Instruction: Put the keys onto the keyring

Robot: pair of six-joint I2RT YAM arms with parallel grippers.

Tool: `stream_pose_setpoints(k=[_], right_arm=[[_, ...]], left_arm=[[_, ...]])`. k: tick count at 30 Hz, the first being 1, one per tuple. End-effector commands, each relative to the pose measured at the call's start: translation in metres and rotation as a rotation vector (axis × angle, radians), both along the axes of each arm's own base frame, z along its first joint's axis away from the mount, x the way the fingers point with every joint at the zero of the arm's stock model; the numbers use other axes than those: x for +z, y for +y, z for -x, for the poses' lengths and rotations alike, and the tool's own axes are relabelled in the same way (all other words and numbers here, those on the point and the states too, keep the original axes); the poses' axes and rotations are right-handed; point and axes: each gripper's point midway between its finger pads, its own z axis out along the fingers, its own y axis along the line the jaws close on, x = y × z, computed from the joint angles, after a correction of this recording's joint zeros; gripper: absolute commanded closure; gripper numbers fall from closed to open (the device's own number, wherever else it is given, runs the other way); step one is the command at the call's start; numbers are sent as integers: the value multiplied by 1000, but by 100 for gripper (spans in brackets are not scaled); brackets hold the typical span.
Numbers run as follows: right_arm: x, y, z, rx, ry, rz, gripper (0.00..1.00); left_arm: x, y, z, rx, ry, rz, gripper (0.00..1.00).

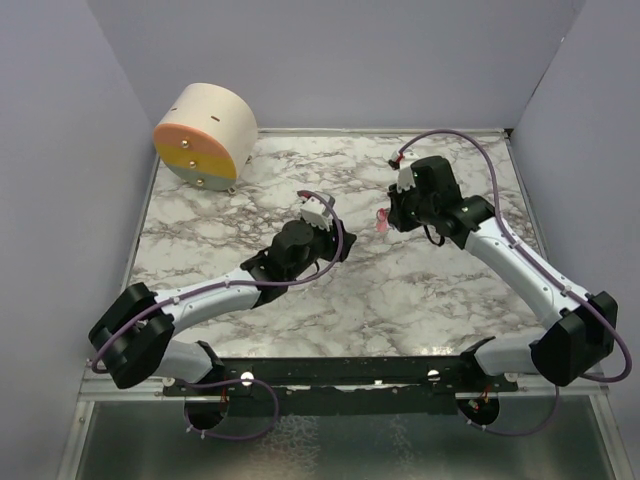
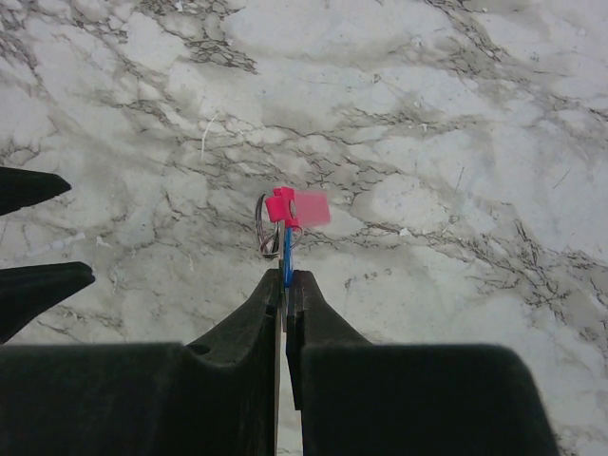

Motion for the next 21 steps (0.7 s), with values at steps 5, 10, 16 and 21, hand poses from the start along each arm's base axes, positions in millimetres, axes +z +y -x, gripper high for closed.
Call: stream_pose_setpoints(k=[5, 10, 16, 21], right_arm=[[37, 16, 2, 79, -114, -120, 99], [48, 30, 1, 119, -131, -189, 99], [31, 39, -5, 134, -91, -197, 99], [6, 61, -5, 223, -11, -239, 99]], left_arm=[[8, -34, 19, -230, -142, 109, 46], [3, -39, 22, -264, -162, 93, 45], [5, -24, 17, -188, -169, 95, 45], [7, 8, 12, -25, -148, 133, 46]])
